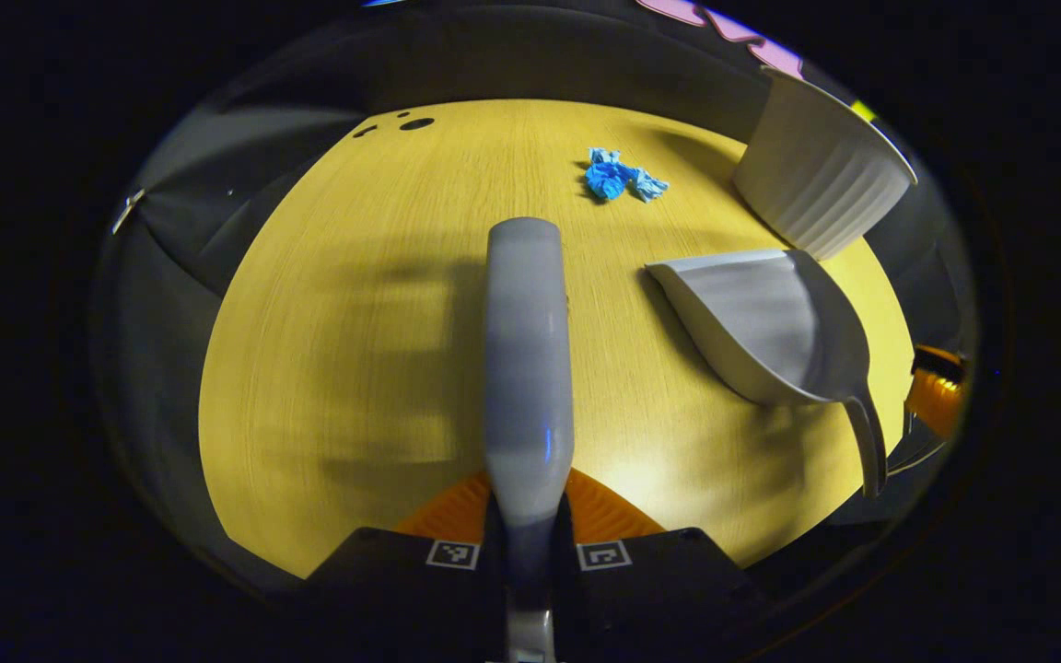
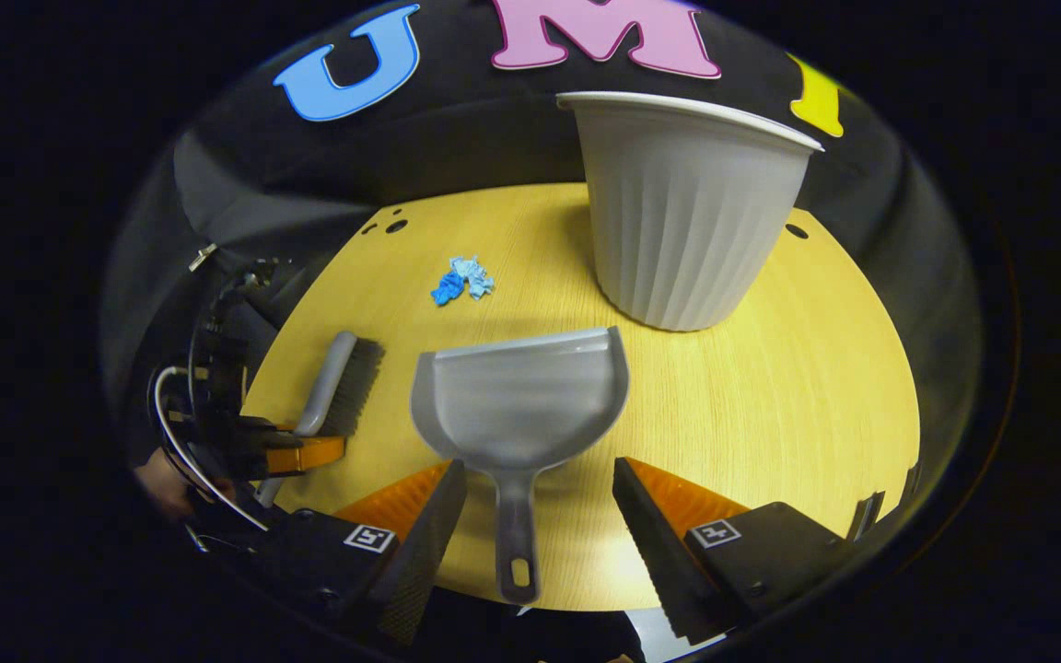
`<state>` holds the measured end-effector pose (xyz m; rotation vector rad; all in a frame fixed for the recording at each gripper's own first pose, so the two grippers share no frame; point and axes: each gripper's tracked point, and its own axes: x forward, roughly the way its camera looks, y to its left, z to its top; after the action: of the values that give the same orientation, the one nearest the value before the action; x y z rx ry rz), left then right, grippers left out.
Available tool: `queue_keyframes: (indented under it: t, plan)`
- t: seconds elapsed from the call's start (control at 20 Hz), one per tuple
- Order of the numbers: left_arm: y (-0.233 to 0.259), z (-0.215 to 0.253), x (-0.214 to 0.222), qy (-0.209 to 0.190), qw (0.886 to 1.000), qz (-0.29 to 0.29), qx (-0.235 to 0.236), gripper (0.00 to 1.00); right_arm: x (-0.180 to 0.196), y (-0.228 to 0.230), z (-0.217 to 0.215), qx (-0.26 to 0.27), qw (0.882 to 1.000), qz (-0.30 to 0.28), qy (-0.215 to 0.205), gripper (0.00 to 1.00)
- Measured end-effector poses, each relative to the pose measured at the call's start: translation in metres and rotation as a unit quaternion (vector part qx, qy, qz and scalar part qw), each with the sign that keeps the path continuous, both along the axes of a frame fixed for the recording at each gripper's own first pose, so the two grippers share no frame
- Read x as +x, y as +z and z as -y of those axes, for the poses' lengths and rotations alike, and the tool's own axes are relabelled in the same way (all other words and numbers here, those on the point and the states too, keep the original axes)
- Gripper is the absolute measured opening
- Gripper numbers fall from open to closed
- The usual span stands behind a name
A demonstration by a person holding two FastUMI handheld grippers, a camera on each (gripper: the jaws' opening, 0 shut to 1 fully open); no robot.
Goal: Pick up the small broom and dustpan from the desktop, sweep the trash into the dustpan with the broom, and then empty the trash into the garbage bin.
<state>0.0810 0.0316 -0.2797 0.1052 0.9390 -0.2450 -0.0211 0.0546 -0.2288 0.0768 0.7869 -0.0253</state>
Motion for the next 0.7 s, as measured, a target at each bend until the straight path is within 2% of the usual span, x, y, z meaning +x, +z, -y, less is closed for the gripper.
queue_keyframes:
  t: [0.2,0.25,0.4,0.45,0.5,0.7]
  plan:
    - [0.019,-0.01,0.004,-0.001,1.0,0.028,0.001,0.22,0.005,-0.029,-0.005,-0.009,0.999,-0.035,0.006,0.99]
    - [0.024,-0.012,0.005,-0.003,0.999,0.035,0.004,0.24,0.006,-0.038,-0.006,-0.01,0.999,-0.045,0.007,0.99]
    - [0.043,-0.015,0.008,-0.009,0.998,0.056,0.012,0.24,0.005,-0.06,-0.005,-0.002,0.997,-0.077,-0.001,1.0]
    - [0.048,-0.014,0.01,-0.012,0.998,0.063,0.014,0.22,0.006,-0.067,-0.005,0.002,0.996,-0.086,-0.004,1.0]
    - [0.052,-0.014,0.01,-0.013,0.997,0.069,0.016,0.24,0.008,-0.073,-0.004,-0.001,0.996,-0.092,-0.007,1.0]
    - [0.061,-0.011,0.007,-0.017,0.997,0.072,0.017,0.24,0.015,-0.094,-0.011,-0.004,0.994,-0.113,-0.01,1.0]
